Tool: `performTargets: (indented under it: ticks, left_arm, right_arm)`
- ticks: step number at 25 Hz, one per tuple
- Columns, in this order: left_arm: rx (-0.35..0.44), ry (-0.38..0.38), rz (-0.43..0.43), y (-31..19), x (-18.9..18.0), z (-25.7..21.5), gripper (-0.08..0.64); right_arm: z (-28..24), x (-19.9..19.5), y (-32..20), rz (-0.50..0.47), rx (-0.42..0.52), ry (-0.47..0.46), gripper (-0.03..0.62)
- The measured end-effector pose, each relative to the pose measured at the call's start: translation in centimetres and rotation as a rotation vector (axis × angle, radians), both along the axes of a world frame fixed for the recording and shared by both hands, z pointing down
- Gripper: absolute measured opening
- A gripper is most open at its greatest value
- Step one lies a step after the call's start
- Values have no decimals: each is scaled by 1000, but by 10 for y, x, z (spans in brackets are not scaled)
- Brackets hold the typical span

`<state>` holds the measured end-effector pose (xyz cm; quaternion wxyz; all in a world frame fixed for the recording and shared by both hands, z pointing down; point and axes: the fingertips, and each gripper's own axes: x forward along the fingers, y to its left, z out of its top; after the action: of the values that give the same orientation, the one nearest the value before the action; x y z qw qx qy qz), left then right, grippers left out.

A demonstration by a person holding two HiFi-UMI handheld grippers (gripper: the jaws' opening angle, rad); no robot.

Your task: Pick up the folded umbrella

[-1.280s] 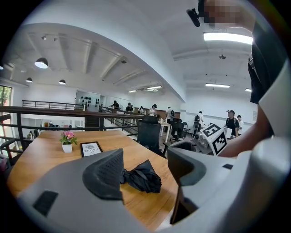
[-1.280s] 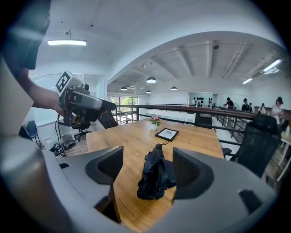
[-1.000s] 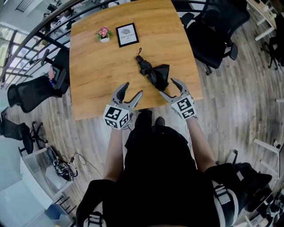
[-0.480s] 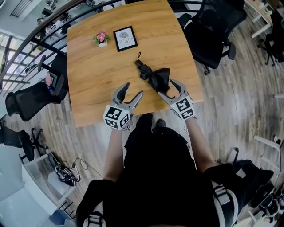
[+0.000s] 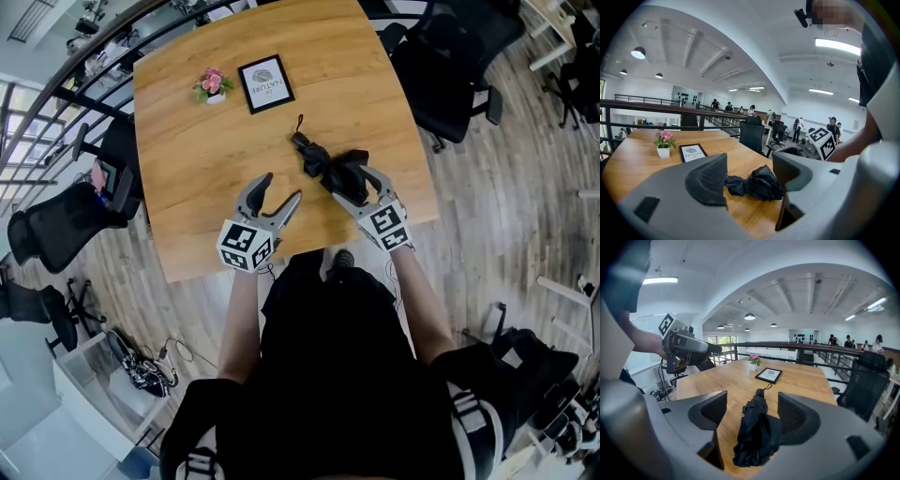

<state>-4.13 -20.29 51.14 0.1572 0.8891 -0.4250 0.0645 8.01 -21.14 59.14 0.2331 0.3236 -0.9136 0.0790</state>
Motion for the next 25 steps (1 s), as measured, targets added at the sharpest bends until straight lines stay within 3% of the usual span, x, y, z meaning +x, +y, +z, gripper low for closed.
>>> performTargets:
  ticks: [25]
  left_arm:
    - [-112, 9, 61, -55, -37, 51, 305]
  right_arm:
    - [76, -40, -47, -27, -167, 116, 367]
